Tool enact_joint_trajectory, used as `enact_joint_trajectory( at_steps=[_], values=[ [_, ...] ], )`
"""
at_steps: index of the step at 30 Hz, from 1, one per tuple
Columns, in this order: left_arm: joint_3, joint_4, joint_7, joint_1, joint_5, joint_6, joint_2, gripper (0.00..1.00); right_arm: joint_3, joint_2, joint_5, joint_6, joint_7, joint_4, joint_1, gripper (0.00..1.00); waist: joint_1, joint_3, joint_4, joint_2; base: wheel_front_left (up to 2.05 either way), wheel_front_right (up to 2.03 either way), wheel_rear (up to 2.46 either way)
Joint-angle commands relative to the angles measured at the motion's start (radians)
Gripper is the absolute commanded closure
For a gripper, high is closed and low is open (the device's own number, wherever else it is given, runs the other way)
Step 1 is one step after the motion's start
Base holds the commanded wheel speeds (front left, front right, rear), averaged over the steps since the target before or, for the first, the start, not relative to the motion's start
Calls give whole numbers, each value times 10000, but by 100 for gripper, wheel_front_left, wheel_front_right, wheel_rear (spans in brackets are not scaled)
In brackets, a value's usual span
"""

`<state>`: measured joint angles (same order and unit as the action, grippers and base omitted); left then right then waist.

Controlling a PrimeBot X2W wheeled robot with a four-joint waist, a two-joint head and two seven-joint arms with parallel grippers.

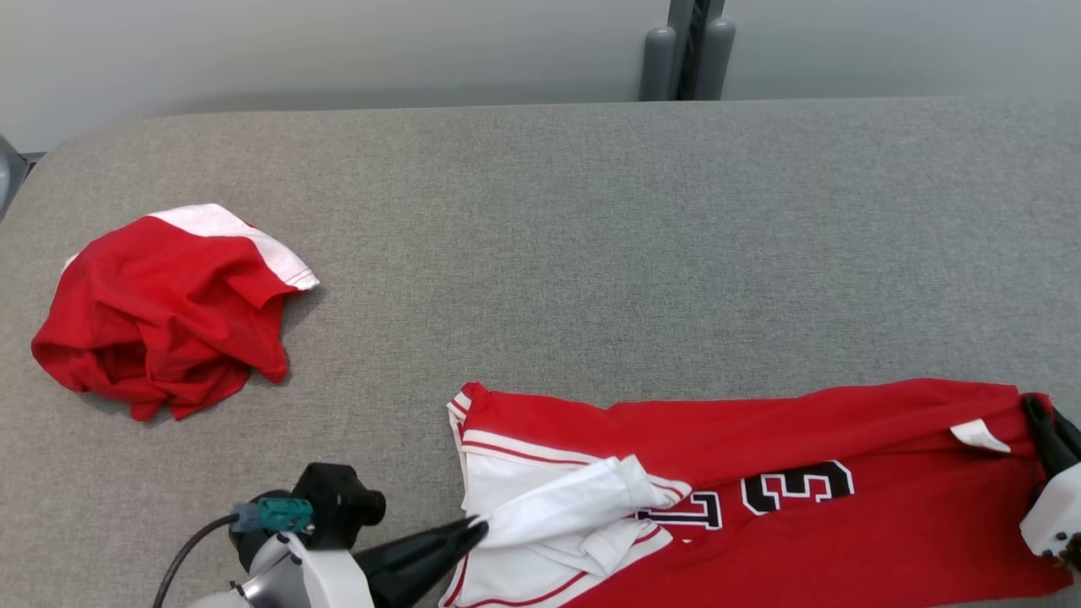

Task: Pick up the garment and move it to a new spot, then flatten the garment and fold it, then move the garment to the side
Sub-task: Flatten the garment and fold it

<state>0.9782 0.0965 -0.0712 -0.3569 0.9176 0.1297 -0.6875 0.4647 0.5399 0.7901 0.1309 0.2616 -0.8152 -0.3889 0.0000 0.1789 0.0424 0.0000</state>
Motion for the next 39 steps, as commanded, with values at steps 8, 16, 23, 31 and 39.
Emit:
enact_joint_trajectory(
  at_steps=[8, 16, 23, 31, 39],
  values=[
    [633, 100, -604, -66, 374, 7, -295, 100, 1330, 711, 799, -3, -151, -29, -95, 100, 0, -107, -70, 0, 0, 0, 0],
    [971, -50, -780, -192, 270, 7, -350, 100, 2530, 1539, 1847, -3, -877, 861, 47, 100, 0, -236, -145, 0, 0, 0, 0],
    [1218, -369, -888, -177, 170, 7, -171, 100, 3222, 2121, 2944, -3, -1972, 1593, 111, 64, 0, -326, -254, 0, 0, 0, 0],
    [1398, -656, -1168, -22, 368, -97, -90, 0, 3360, 2498, 3887, -3, -3032, 1527, 183, 0, 0, -527, -339, 0, 0, 0, 0],
    [726, -803, 53, -109, 211, -575, 211, 0, 2808, 2680, 3736, -3, -1582, 1223, -118, 0, 0, -825, -378, 0, 0, 0, 0]
  ],
)
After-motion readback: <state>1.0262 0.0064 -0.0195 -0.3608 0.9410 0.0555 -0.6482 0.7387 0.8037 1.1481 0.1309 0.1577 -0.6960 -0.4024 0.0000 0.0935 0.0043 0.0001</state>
